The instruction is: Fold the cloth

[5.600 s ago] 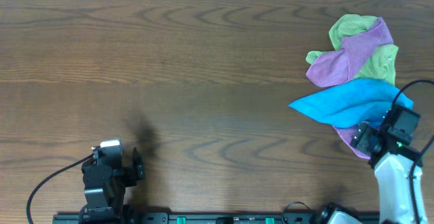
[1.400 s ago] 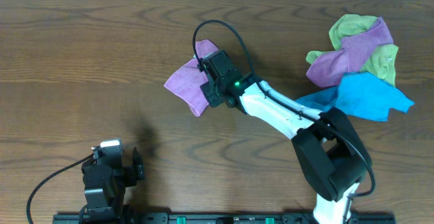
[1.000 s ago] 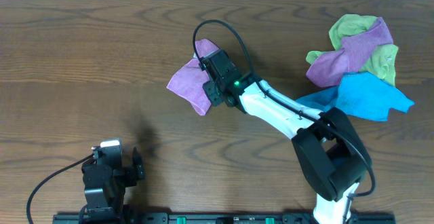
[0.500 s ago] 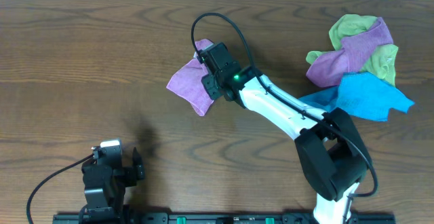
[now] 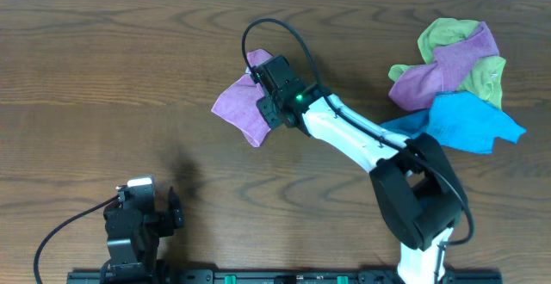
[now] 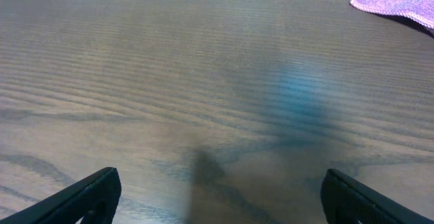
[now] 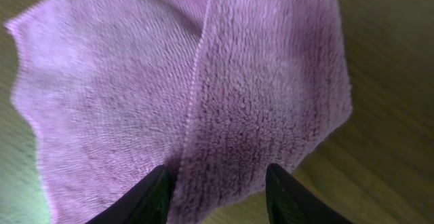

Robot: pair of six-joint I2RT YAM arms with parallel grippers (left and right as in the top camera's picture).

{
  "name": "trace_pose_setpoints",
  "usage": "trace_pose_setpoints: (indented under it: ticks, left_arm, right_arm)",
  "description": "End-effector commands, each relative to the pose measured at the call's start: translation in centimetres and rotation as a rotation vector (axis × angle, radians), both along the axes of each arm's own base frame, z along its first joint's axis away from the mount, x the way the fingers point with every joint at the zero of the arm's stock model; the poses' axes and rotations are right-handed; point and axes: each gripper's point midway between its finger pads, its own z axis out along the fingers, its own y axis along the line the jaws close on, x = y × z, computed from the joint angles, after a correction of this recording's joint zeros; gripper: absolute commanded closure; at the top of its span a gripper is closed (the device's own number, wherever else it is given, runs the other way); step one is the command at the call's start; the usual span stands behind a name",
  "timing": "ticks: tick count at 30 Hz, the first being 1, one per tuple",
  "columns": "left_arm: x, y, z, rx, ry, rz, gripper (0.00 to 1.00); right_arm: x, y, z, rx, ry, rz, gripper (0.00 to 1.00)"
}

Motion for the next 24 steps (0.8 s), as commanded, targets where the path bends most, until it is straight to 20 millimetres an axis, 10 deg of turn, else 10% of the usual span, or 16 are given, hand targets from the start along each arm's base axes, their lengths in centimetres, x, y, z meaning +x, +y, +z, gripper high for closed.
trace_pose_setpoints:
  ticks: [1, 24]
  left_arm:
    - [-0.7, 0.2, -1.1, 0.000, 0.047, 0.017, 0.05]
    - [-0.7, 0.2, -1.1, 0.000, 0.047, 0.017, 0.05]
  right_arm:
    - [0.7, 0.0, -0.1, -0.002, -0.008, 0.009, 0.54]
    - [2.0, 0.0, 3.3, 0.012, -0.072, -0.012, 0.99]
